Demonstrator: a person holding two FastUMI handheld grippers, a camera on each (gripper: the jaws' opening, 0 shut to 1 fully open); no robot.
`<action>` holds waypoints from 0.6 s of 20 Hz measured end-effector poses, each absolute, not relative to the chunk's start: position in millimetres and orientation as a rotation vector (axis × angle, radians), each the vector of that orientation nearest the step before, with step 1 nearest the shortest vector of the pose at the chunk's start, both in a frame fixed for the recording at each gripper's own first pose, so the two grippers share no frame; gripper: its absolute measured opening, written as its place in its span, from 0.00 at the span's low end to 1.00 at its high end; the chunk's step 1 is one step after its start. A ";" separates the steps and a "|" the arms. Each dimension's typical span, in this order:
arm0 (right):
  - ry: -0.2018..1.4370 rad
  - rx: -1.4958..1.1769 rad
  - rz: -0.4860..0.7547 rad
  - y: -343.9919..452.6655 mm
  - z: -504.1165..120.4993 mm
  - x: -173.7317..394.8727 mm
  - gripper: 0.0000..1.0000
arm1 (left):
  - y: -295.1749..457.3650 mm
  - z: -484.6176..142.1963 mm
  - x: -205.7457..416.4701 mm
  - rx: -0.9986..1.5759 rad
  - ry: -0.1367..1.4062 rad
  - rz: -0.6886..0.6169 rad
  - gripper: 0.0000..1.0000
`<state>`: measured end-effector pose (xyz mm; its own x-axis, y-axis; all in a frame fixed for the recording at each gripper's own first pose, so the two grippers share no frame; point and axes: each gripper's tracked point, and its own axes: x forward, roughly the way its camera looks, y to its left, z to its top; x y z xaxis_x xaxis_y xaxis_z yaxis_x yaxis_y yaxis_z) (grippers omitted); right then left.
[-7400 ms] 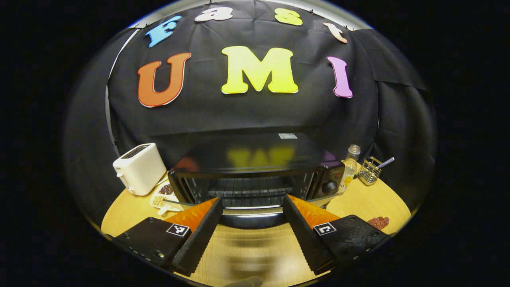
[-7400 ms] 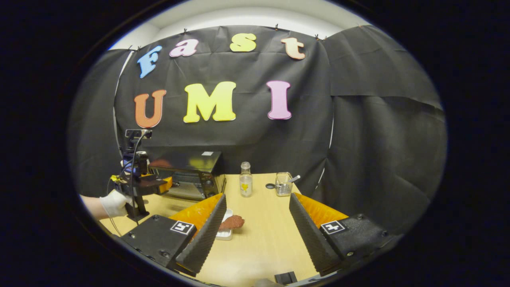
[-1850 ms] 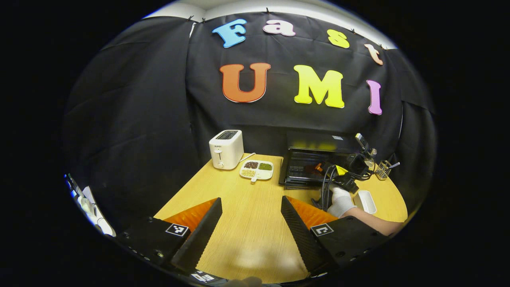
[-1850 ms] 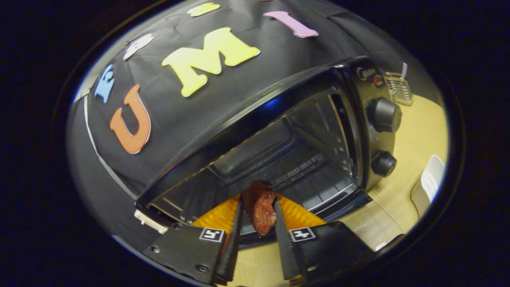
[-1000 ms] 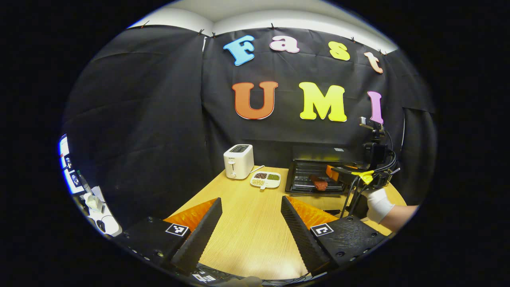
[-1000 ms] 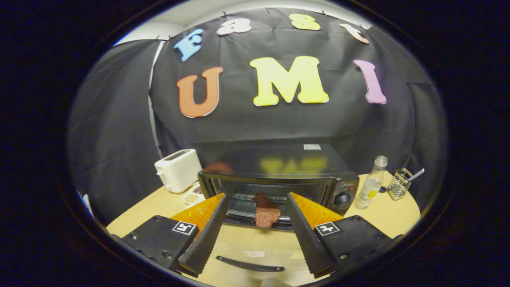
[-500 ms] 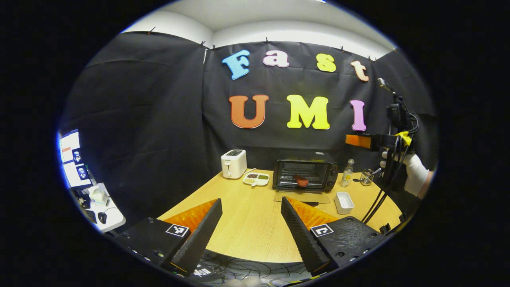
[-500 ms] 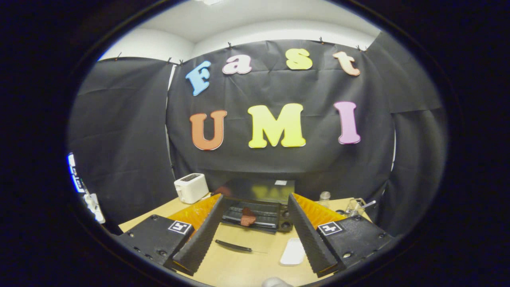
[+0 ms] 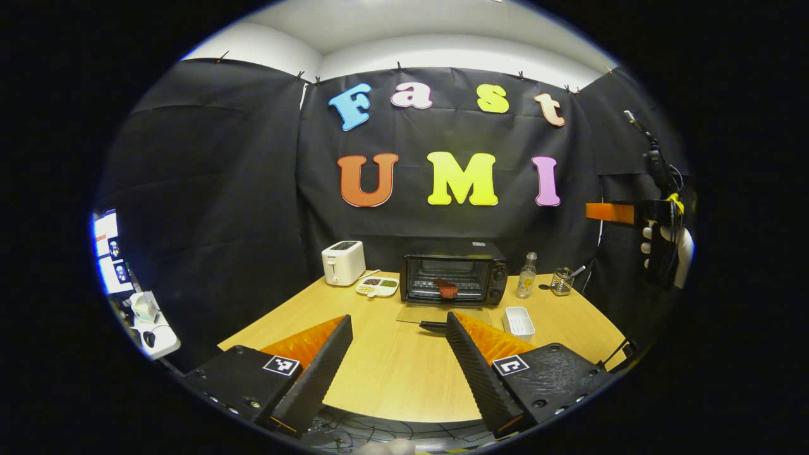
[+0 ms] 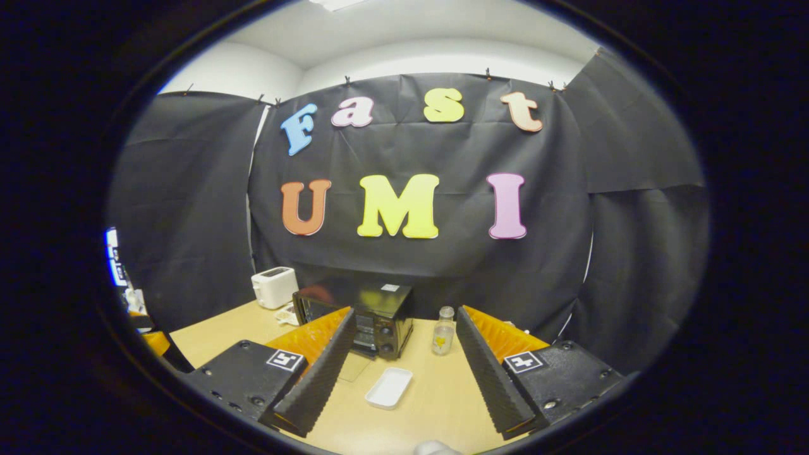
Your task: Open the electric oven with the left hand, put the food in, and close the electric oven.
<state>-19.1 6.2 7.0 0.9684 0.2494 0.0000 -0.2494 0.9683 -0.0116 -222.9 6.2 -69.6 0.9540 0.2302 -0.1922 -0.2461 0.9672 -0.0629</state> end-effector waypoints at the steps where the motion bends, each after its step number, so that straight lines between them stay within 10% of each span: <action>1: 0.014 -0.005 0.273 -0.6 0.8 -15.6 1.00 | -0.2 -73.5 -216.5 -0.093 0.193 0.256 0.95; 12: 0.078 -0.001 0.374 -26.4 -30.9 -6.2 1.00 | -50.6 -184.3 -157.8 -0.084 0.403 0.259 0.95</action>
